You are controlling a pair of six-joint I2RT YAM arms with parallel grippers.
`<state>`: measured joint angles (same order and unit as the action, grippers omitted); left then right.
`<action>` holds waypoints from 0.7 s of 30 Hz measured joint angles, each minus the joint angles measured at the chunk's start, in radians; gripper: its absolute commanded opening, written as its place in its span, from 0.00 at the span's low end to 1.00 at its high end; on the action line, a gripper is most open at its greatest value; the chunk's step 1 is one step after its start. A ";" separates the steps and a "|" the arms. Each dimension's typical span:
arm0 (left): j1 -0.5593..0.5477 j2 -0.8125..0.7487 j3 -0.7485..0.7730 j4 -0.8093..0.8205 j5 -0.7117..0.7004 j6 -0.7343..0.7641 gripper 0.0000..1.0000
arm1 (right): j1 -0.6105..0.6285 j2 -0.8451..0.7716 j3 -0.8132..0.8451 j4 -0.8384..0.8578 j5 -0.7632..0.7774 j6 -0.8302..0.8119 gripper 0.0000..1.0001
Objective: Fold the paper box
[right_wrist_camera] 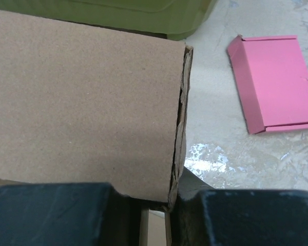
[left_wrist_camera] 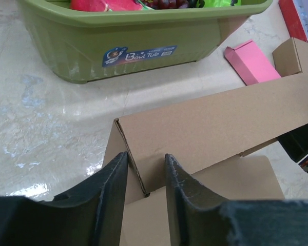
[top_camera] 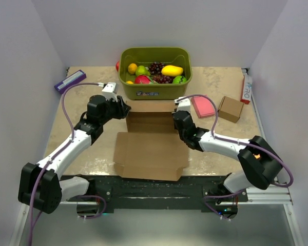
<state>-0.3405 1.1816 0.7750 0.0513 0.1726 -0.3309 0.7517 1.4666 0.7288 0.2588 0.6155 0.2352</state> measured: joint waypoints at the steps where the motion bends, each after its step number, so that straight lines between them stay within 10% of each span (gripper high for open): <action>1: 0.001 0.005 -0.002 0.010 0.005 -0.002 0.33 | 0.000 0.003 0.009 -0.015 0.011 0.011 0.00; 21: 0.013 0.014 -0.027 0.102 0.026 -0.010 0.33 | 0.014 0.092 0.125 -0.148 0.187 0.195 0.00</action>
<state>-0.3279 1.1961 0.7475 0.1535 0.1986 -0.3408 0.7658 1.5585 0.8536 0.1108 0.8024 0.4301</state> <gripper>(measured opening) 0.302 0.141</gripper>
